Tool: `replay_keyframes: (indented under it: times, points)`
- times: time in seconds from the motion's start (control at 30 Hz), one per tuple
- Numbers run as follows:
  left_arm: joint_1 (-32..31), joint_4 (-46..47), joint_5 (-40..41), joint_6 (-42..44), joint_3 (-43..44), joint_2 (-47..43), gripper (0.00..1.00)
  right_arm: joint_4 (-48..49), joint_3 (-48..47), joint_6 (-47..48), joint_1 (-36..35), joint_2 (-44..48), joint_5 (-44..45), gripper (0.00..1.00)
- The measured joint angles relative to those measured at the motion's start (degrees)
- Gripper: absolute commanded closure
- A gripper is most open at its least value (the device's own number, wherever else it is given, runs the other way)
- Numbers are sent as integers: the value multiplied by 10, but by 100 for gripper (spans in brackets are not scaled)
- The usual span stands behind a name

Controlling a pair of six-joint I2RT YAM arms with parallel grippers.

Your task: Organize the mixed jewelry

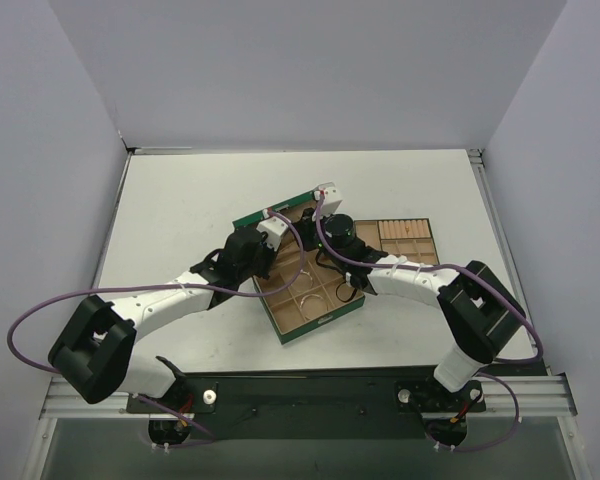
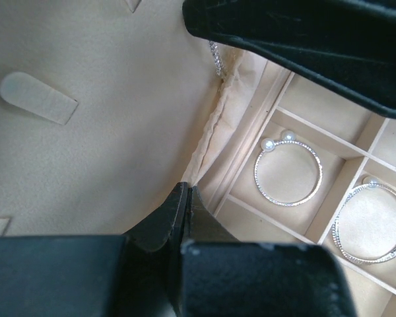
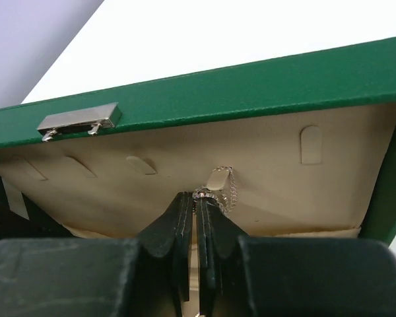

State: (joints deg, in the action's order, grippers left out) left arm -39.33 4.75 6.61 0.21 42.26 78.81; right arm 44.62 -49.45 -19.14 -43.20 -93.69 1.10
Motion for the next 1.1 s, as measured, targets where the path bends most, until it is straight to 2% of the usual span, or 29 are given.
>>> replay_keyframes:
  times: [0.17, 0.3, 0.4, 0.47, 0.7, 0.77, 0.83, 1.1]
  points:
    - [0, -2, 0, 0, 0, -1, 100, -11, 0, 13, -2, 0, 13, 92]
    - [0, -2, 0, 0, 0, -1, 100, -20, 10, 21, -7, 0, 26, 76]
    - [0, -2, 0, 0, 0, -1, 100, -29, 22, 29, -8, 2, 33, 68]
    - [0, -2, 0, -1, 0, -1, 100, -35, 29, 32, -8, 7, 37, 68]
    - [0, -3, 0, -2, 0, -1, 100, -51, 52, 45, -8, 62, 47, 55]
    - [0, -3, 0, -3, 0, -1, 100, -54, 60, 47, -8, 89, 53, 53]
    - [0, -3, 0, -4, 0, -2, 94, -54, 68, 51, -7, 110, 60, 53]
    - [0, -5, 0, -8, 0, -2, 96, -67, 117, 42, 10, 148, 72, 59]
